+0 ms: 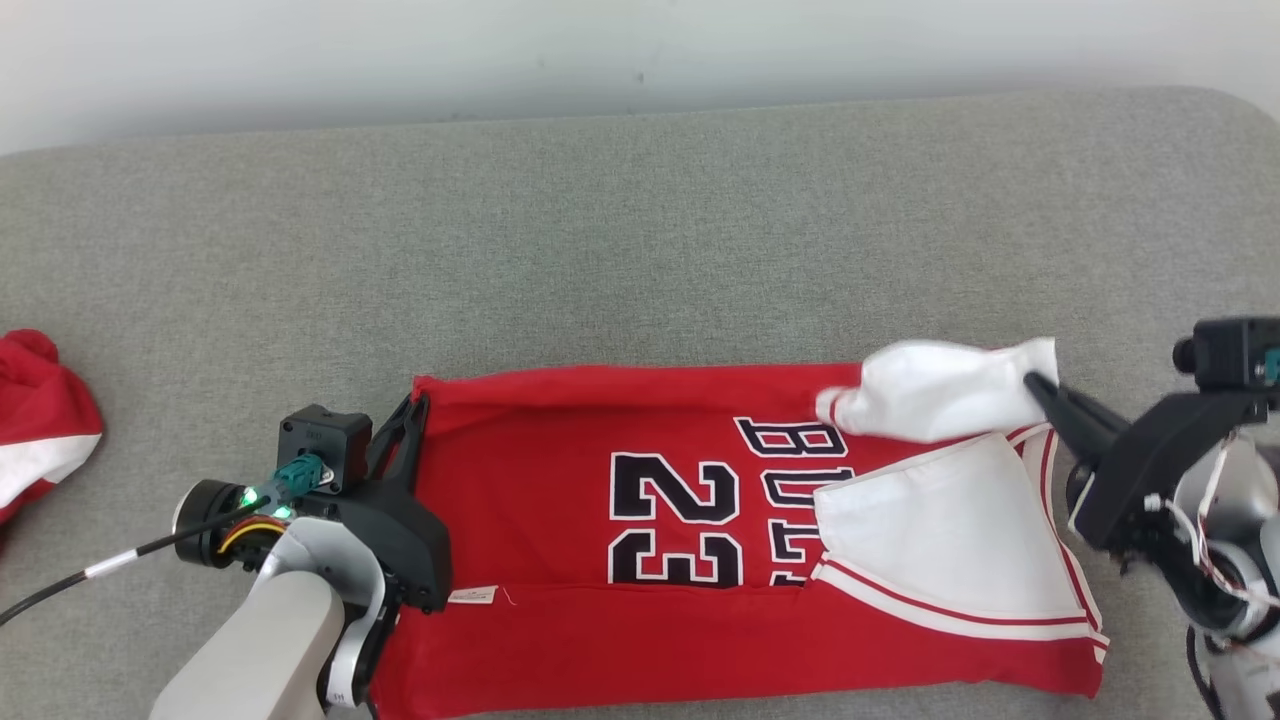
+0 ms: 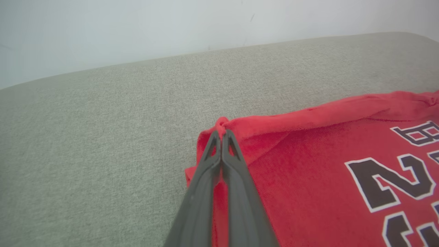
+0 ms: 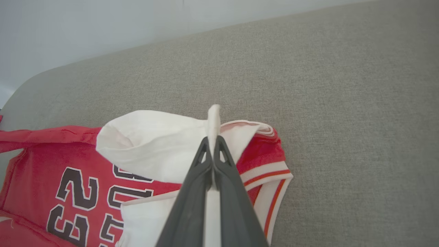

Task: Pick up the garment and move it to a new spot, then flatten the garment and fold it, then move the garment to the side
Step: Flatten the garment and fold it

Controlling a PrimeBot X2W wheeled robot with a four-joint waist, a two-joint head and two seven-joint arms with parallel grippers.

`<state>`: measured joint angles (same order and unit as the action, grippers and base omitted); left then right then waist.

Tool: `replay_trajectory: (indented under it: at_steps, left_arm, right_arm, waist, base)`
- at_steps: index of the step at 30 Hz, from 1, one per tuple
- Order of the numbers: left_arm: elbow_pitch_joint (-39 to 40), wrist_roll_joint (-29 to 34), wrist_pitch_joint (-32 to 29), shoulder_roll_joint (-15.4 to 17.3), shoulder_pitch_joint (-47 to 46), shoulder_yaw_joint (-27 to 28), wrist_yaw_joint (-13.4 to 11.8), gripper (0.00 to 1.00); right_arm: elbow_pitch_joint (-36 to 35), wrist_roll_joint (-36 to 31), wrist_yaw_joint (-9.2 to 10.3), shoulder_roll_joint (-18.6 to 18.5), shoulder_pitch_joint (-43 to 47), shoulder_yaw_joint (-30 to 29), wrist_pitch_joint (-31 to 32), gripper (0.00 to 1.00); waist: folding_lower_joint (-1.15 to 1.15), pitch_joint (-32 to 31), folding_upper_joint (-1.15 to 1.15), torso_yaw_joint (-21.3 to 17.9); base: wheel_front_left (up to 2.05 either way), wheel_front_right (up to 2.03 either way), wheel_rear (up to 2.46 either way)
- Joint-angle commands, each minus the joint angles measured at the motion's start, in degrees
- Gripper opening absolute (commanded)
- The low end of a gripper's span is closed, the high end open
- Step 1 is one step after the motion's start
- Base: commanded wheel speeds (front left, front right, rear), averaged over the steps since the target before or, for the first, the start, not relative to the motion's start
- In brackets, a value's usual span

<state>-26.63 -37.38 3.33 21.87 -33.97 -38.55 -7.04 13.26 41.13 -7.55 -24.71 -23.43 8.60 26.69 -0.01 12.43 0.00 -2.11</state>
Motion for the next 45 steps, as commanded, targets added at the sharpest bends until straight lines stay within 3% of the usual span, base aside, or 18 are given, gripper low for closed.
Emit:
replay_trajectory:
  at_steps: [1,8,15,25,26,27,28,29,30,31,39,45]
  left_arm:
    - [0.3,0.2,0.4,0.4,1.2,-0.1,-0.1,0.0]
    - [0.7,0.2,1.3,0.7,3.7,-0.6,-1.0,0.0]
    - [1.1,-0.2,2.6,1.0,7.6,-1.2,-1.7,0.0]
    - [0.2,-1.9,3.4,0.2,11.1,-1.1,-2.9,0.0]
    - [0.0,-2.0,3.6,0.1,11.3,-1.1,-2.9,0.22]
    - [-0.2,-2.0,3.7,-0.2,11.6,-1.2,-3.0,0.36]
    - [-0.2,-2.1,3.7,-0.4,11.9,-1.3,-3.1,0.45]
    - [-0.2,-2.2,3.7,-0.6,12.2,-1.4,-3.3,0.56]
    - [-0.2,-2.4,3.9,-0.7,12.3,-1.2,-3.6,0.96]
    - [-0.1,-2.7,4.2,-0.8,12.4,-0.9,-3.9,1.0]
    - [1.7,-3.8,10.6,-2.2,16.6,2.6,-5.3,1.0]
    - [12.6,3.0,11.8,-4.2,24.5,12.5,-3.9,1.0]
  right_arm:
    - [-1.6,-0.4,0.13,1.0,2.3,-1.0,1.5,0.0]
    - [-9.0,-2.4,0.13,3.6,10.4,-7.1,7.7,0.0]
    - [-17.5,-5.4,0.13,8.9,18.7,-13.4,14.1,0.0]
    - [-22.5,-8.4,0.13,14.2,23.7,-16.2,18.7,0.0]
    - [-22.3,-8.9,0.13,14.3,23.6,-16.3,18.8,0.0]
    - [-22.2,-9.6,0.13,14.1,23.5,-16.4,18.5,0.0]
    - [-21.8,-10.2,0.13,14.0,23.6,-16.5,18.3,0.09]
    - [-21.3,-11.1,0.13,14.1,23.7,-16.7,18.1,0.45]
    - [-20.9,-11.9,0.13,14.3,23.6,-17.2,17.7,1.0]
    - [-20.6,-12.5,0.13,14.6,23.3,-17.3,17.1,1.0]
    - [-18.6,-12.9,0.13,15.9,23.1,-17.7,14.5,1.0]
    - [-17.3,-13.6,0.13,17.1,23.9,-19.8,14.3,1.0]
  waist:
    - [0.01,-0.2,0.0,0.1]
    - [0.01,-1.2,0.0,0.7]
    - [0.01,-2.6,0.0,1.2]
    - [0.01,-3.6,0.0,1.6]
    - [0.01,-3.6,0.0,1.5]
    - [0.01,-3.6,0.0,1.5]
    - [0.01,-3.7,0.0,1.5]
    - [0.01,-3.8,0.0,1.5]
    - [0.01,-4.0,0.0,1.5]
    - [0.01,-4.1,0.0,1.6]
    - [0.01,-6.4,0.0,1.8]
    - [0.01,-9.1,0.0,2.6]
  base:
    - [0.0,0.0,0.0]
    - [0.0,0.0,0.0]
    - [0.0,0.0,0.0]
    - [0.0,0.0,0.0]
    - [0.0,0.0,0.0]
    - [0.0,0.0,0.0]
    - [0.0,0.0,0.0]
    - [0.0,0.0,0.0]
    - [0.0,0.0,0.0]
    - [0.0,0.0,0.0]
    - [0.0,0.0,0.0]
    - [0.0,0.0,0.0]
